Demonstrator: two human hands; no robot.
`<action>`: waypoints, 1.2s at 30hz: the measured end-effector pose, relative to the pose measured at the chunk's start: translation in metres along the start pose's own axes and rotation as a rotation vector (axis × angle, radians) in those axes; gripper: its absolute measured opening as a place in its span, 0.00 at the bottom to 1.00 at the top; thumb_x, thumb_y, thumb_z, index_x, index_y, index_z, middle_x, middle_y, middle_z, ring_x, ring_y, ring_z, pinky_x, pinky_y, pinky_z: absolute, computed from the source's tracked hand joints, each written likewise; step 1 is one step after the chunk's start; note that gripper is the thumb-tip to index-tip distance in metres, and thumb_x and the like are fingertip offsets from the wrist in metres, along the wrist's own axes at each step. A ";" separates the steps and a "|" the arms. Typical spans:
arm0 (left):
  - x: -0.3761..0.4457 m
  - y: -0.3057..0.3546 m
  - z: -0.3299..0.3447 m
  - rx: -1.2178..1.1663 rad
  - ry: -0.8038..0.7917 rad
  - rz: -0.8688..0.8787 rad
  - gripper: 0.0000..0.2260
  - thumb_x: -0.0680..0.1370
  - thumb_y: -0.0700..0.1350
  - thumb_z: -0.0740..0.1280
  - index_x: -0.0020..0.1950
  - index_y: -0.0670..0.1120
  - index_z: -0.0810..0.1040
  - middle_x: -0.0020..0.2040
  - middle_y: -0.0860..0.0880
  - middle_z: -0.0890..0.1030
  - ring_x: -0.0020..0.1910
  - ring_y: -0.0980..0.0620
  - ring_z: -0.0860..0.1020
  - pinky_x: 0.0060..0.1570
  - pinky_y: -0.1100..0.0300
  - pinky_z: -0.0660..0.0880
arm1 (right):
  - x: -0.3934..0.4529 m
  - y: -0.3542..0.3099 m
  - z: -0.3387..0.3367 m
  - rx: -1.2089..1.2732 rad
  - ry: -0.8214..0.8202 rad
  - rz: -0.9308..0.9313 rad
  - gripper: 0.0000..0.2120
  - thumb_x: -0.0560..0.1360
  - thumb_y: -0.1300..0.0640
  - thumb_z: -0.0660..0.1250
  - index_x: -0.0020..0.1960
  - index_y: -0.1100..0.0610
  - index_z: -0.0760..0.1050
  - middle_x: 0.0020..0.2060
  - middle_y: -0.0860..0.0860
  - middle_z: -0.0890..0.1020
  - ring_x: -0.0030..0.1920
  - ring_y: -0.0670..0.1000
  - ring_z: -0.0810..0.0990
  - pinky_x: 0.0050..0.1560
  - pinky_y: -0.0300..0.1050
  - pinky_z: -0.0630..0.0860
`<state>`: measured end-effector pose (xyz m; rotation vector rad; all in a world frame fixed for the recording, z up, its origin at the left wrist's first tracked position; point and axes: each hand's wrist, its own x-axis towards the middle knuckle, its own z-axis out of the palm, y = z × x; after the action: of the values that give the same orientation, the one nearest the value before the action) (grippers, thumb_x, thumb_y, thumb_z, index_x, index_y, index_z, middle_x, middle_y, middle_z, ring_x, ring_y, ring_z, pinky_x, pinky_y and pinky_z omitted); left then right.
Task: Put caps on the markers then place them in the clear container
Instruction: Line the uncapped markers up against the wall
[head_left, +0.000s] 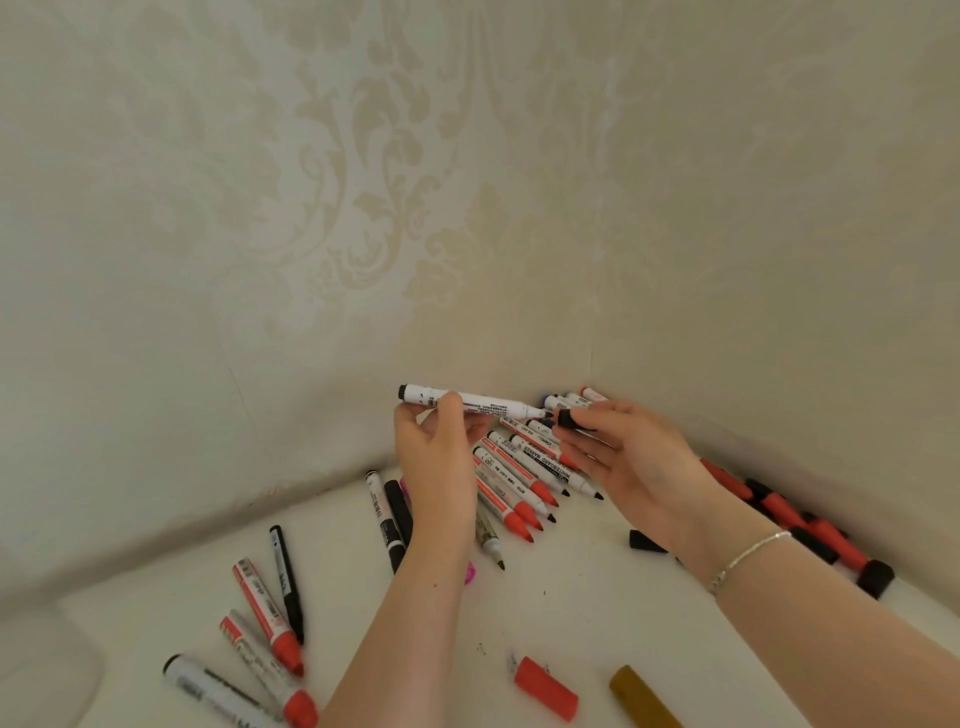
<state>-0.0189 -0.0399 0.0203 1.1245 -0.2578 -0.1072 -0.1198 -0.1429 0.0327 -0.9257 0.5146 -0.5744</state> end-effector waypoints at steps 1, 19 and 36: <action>0.000 0.000 0.000 0.009 -0.006 0.003 0.03 0.79 0.39 0.61 0.52 0.42 0.72 0.39 0.48 0.83 0.37 0.56 0.83 0.40 0.63 0.78 | 0.000 0.001 0.001 0.011 -0.011 0.003 0.05 0.74 0.69 0.66 0.44 0.61 0.74 0.38 0.55 0.85 0.44 0.54 0.84 0.48 0.45 0.79; 0.000 0.000 0.000 -0.048 -0.228 -0.119 0.13 0.79 0.40 0.64 0.63 0.47 0.68 0.45 0.43 0.83 0.43 0.47 0.85 0.41 0.61 0.80 | 0.001 0.001 0.004 -0.123 -0.059 -0.129 0.07 0.70 0.71 0.69 0.47 0.62 0.80 0.47 0.59 0.84 0.44 0.52 0.84 0.49 0.40 0.80; 0.012 -0.002 -0.017 -0.080 -0.313 -0.117 0.18 0.80 0.39 0.64 0.67 0.50 0.66 0.38 0.48 0.84 0.44 0.45 0.84 0.47 0.56 0.80 | -0.001 0.002 0.022 -0.121 -0.055 0.001 0.06 0.71 0.70 0.70 0.48 0.67 0.79 0.40 0.61 0.84 0.36 0.51 0.84 0.42 0.40 0.82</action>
<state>-0.0034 -0.0281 0.0137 1.0403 -0.4625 -0.3961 -0.1062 -0.1281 0.0426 -1.0534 0.5046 -0.5198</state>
